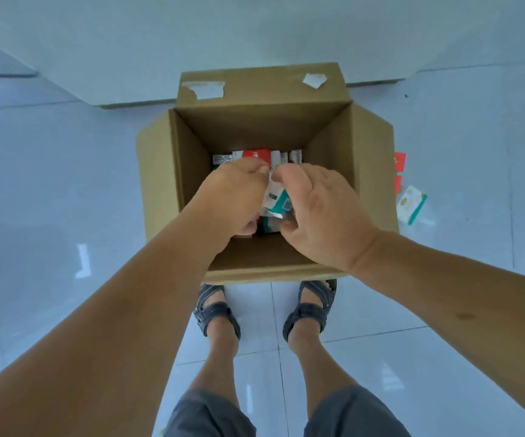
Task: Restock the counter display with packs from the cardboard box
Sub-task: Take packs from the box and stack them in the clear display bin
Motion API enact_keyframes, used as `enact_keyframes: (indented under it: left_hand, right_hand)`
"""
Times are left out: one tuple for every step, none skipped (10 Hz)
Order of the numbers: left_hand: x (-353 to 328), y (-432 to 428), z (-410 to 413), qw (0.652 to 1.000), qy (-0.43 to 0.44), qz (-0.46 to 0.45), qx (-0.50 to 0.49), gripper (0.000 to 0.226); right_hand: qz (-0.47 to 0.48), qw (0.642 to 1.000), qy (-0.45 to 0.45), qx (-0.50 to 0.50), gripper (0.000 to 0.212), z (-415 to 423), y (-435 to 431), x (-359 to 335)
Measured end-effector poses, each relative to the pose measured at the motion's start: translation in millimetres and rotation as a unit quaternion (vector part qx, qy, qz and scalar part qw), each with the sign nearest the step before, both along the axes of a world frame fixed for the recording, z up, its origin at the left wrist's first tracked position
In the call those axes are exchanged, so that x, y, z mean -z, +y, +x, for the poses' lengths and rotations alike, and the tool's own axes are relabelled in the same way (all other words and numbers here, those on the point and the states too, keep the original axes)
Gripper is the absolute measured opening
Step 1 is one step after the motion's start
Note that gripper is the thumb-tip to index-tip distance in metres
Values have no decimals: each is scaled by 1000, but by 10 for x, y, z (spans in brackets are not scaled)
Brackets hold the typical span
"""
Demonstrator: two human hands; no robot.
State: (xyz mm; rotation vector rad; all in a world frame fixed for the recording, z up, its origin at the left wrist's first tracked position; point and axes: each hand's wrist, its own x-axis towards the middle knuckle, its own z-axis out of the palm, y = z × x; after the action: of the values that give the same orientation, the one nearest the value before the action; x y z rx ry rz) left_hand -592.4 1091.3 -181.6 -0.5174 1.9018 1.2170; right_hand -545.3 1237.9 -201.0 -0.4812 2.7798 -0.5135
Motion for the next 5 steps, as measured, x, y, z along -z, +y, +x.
enact_keyframes:
  left_hand:
    - [-608, 81, -104, 1000, -10, 9, -22, 17]
    - [-894, 49, -194, 998, 48, -37, 11, 21]
    - [-1332, -49, -288, 997, 68, 6, 21, 36]
    - [-1770, -154, -343, 995, 75, 57, 25, 52]
    - [-2260, -250, -373, 994, 43, 104, 14, 67]
  right_hand:
    - [-68, 995, 68, 24, 43, 41, -28, -416]
    - [-127, 988, 65, 54, 45, 27, -19, -768]
    - [-173, 974, -2, 145, 67, -62, -1, -1079]
    - [-297, 911, -141, 250, 87, -190, -27, -1442]
    - [-396, 849, -186, 296, 93, -283, -47, -1935]
